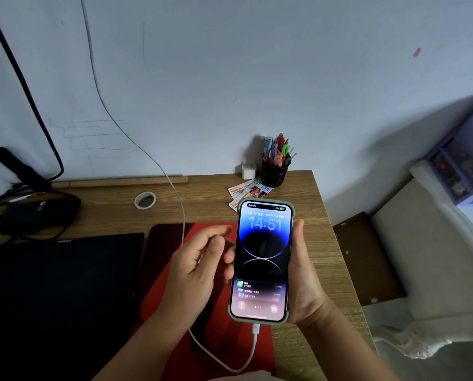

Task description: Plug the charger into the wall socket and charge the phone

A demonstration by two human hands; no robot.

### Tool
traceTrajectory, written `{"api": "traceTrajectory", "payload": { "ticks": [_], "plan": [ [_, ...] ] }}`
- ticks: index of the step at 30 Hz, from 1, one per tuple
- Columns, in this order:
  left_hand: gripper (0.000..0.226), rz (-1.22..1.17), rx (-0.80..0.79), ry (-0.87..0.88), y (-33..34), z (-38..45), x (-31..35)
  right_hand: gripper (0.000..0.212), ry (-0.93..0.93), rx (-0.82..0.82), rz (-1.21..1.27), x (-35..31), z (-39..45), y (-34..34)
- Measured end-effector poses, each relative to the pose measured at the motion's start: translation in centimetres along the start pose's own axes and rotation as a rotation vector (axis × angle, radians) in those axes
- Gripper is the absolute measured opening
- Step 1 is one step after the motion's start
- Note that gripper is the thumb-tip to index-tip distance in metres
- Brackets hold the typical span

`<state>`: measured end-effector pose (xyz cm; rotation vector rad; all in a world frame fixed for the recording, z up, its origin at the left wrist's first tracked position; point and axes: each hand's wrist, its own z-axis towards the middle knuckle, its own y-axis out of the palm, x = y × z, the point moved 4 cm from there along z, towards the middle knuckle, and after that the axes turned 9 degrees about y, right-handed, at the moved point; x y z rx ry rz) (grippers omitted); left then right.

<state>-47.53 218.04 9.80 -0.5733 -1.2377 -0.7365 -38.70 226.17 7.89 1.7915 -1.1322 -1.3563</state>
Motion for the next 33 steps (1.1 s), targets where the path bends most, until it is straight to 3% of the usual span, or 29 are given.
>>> {"api": "traceTrajectory", "payload": {
  "ticks": [13, 19, 22, 26, 28, 33],
  "plan": [
    [0.022, -0.007, 0.023, -0.011, -0.2, 0.0, -0.2, 0.094, -0.032, 0.075, -0.013, 0.2, 0.6, -1.8],
    [0.022, 0.183, 0.055, -0.087, -1.6, -0.4, -1.6, 0.093, 0.049, 0.467, -0.048, 0.8, 1.0, -7.7],
    [0.026, 0.203, 0.069, -0.110, -2.1, -0.7, -2.2, 0.081, 0.049, 0.678, -0.008, 1.8, 0.9, -11.4],
    [0.017, 0.222, 0.065, -0.126, -2.3, -1.0, -3.2, 0.069, 0.089, 0.761, -0.072, 2.8, 0.8, -13.2],
    [0.018, 0.226, 0.057, -0.149, -2.2, -1.0, -3.6, 0.063, 0.117, 0.716, -0.129, 3.0, 0.8, -13.3],
    [0.015, 0.246, 0.036, -0.196, -2.5, -1.4, -4.7, 0.044, 0.233, 0.899, -0.554, 1.4, -0.9, -12.7]
  ]
}}
